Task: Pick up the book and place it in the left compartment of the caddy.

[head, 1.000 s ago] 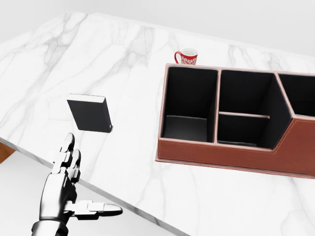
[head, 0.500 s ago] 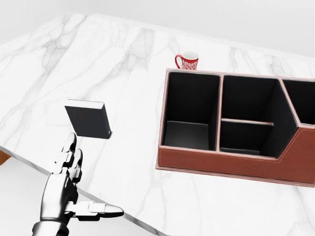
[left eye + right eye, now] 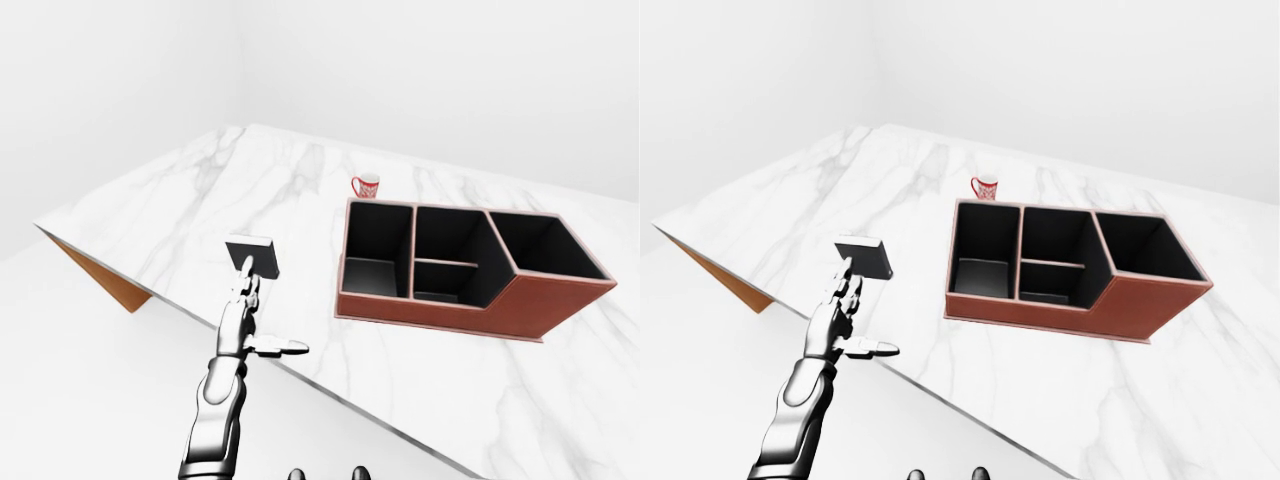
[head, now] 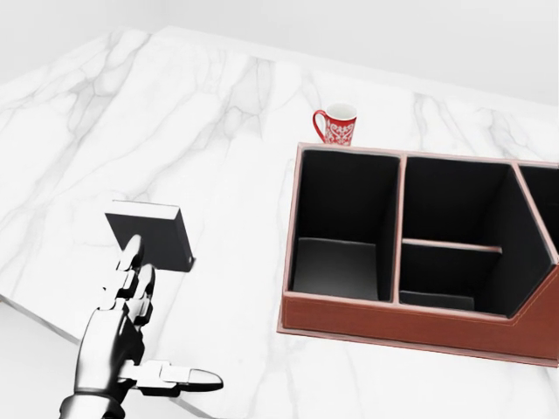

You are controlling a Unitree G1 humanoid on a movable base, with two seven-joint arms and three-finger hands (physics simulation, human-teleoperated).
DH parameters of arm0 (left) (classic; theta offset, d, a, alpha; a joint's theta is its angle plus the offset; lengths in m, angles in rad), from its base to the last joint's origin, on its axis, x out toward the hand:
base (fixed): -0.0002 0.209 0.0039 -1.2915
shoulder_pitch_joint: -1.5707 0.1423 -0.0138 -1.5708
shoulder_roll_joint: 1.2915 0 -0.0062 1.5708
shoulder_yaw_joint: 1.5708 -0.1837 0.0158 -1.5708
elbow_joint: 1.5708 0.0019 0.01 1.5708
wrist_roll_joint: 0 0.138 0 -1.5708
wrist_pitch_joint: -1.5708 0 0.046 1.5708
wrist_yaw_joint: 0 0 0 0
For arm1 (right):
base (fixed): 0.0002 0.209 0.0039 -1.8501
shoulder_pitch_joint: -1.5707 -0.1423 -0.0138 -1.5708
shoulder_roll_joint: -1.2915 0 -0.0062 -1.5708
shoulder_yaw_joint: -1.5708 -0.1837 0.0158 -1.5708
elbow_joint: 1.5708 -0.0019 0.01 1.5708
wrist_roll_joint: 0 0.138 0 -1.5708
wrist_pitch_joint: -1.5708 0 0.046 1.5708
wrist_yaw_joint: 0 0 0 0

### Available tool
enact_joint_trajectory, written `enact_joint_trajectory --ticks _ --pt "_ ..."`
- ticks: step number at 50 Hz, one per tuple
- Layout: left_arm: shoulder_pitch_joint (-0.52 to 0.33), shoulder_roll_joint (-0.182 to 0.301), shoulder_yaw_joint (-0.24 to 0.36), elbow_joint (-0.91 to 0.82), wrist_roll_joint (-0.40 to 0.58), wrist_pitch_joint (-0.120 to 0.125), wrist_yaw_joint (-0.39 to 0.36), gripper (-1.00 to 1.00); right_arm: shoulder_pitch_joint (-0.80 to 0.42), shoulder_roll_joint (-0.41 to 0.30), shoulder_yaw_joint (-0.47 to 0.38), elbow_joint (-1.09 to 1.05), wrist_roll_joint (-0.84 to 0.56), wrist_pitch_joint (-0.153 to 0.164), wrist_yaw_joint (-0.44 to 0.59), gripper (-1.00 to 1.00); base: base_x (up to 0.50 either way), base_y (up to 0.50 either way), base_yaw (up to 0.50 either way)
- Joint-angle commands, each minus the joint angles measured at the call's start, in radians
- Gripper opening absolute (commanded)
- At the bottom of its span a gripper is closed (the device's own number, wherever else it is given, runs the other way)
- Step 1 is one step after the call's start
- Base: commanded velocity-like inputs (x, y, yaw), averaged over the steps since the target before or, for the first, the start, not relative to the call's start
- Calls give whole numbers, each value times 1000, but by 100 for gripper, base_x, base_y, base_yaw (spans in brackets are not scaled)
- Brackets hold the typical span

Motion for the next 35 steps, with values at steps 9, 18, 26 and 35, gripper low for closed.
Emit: enact_joint_trajectory --ticks 9,18,26,35 --pt "39 -6 -6 -80 -4 0 -14 100 2 6 3 1 -4 0 7 100 16 8 0" --pt "51 -7 -18 -97 5 0 -23 100 0 -4 -3 -1 6 0 -2 100 15 8 0" --pt "65 -9 -30 -114 11 0 -29 100 2 0 -2 1 0 0 6 100 16 8 0" --pt "58 -7 -28 -108 16 0 -29 100 0 1 2 -1 -4 0 5 100 16 9 0"
